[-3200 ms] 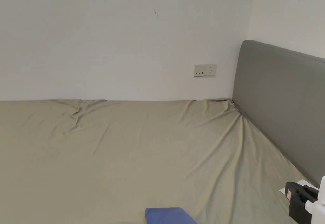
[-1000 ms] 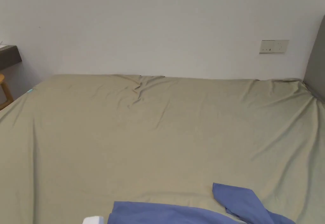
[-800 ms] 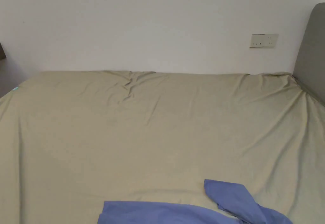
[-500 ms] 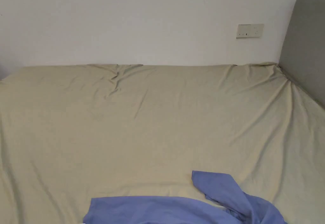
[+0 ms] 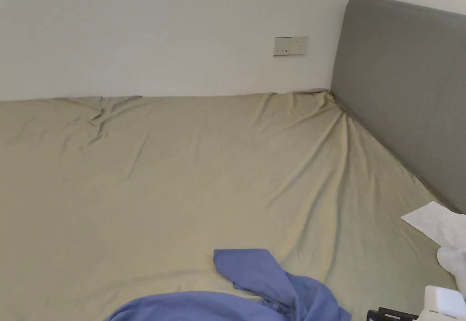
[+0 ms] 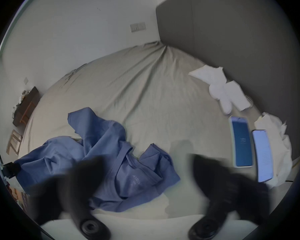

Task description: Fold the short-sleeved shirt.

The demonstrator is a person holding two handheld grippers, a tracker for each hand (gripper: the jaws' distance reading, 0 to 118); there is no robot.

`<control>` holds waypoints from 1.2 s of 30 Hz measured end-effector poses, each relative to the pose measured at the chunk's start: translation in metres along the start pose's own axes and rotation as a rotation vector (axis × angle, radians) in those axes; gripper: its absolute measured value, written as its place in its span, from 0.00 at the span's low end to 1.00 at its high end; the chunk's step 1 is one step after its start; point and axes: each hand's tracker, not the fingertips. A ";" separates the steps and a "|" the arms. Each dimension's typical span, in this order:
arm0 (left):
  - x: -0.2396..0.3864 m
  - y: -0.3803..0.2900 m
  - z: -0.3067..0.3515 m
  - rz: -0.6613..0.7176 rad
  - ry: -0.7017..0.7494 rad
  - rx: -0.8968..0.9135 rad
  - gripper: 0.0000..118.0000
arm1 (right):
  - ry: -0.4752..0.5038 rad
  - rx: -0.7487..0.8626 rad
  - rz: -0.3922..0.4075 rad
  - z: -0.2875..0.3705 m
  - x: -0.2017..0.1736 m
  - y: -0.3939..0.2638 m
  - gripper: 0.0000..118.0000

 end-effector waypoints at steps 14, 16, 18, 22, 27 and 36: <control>0.001 0.003 -0.001 0.028 0.010 0.030 0.03 | 0.080 -0.132 -0.132 -0.047 0.012 -0.012 0.14; -0.001 0.000 -0.002 0.046 0.018 0.033 0.03 | 0.061 -0.021 -0.103 -0.016 0.001 -0.013 0.14; -0.013 -0.002 0.000 0.084 0.020 0.076 0.03 | 0.103 0.080 -0.094 0.020 -0.006 -0.016 0.14; -0.013 0.003 0.039 0.127 0.010 0.246 0.03 | 0.191 0.321 -0.118 0.109 -0.034 -0.018 0.14; -0.004 0.021 0.109 0.112 0.013 0.483 0.03 | 0.134 0.585 -0.070 0.198 -0.065 -0.007 0.14; -0.007 0.073 0.153 0.059 0.056 0.591 0.03 | 0.149 0.659 -0.109 0.228 -0.068 0.036 0.14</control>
